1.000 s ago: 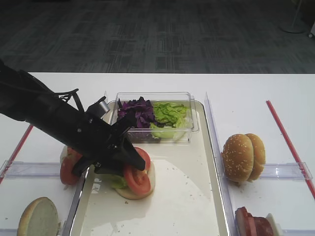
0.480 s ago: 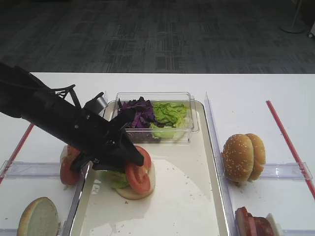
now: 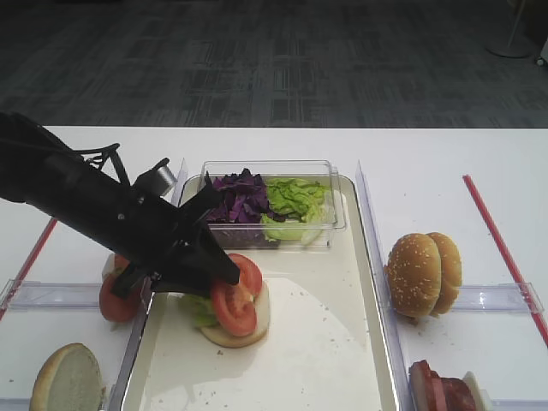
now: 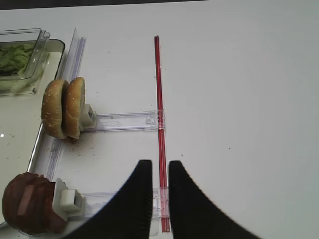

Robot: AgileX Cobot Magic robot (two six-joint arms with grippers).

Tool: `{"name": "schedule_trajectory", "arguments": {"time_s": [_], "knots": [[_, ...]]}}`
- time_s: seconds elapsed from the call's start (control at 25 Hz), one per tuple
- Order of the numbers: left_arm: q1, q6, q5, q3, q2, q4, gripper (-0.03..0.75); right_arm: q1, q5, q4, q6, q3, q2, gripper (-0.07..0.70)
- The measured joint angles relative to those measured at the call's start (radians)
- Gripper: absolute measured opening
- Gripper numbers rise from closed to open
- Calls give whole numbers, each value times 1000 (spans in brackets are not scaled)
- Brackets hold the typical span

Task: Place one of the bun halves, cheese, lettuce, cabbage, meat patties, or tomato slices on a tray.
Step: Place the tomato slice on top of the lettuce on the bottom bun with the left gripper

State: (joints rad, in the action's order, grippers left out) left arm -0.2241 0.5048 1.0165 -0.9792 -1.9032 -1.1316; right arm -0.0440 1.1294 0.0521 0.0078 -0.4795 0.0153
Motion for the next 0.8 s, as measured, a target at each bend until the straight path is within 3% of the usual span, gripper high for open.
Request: {"name": "schedule_trajectory", "arguments": {"time_s": [0.8], "knots": [[78, 5, 58, 0, 2, 4, 210, 0, 0, 0, 0, 0, 0, 130]]}}
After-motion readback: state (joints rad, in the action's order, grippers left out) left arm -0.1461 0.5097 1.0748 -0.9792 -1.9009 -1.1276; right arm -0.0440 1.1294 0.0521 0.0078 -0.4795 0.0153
